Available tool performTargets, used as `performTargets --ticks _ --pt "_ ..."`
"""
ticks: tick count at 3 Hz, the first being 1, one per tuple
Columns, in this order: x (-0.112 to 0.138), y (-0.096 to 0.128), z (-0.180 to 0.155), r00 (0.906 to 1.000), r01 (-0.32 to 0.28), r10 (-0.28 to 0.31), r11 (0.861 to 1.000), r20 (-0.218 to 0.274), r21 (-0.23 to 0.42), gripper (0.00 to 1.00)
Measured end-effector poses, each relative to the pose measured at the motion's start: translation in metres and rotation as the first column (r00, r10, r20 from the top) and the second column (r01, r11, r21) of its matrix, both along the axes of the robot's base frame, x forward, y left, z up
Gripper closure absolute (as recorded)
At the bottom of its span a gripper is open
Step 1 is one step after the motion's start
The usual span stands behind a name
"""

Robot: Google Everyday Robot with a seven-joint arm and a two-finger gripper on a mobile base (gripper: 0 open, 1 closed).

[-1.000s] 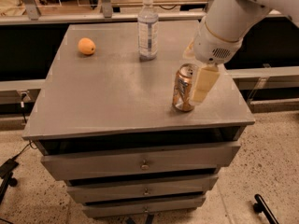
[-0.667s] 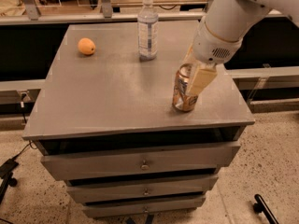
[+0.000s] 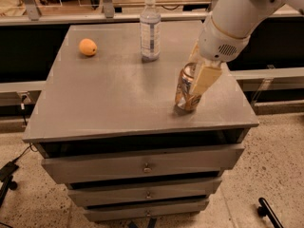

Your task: Pick orange can

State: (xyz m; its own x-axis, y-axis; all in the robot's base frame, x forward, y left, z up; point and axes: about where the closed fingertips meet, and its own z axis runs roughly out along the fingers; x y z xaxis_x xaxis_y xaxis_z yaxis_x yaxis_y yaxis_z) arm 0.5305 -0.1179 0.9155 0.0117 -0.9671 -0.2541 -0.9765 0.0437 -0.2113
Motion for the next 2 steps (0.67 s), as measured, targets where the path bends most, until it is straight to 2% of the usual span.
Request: performTargets --ticks 1,2 --pt "-0.002 0.006 0.042 0.9999 -0.006 0.006 1.0 0.012 0.024 1.0" --pt "-0.007 0.02 0.089 0.9986 -0.024 0.024 1.0 0.048 0.003 1.0"
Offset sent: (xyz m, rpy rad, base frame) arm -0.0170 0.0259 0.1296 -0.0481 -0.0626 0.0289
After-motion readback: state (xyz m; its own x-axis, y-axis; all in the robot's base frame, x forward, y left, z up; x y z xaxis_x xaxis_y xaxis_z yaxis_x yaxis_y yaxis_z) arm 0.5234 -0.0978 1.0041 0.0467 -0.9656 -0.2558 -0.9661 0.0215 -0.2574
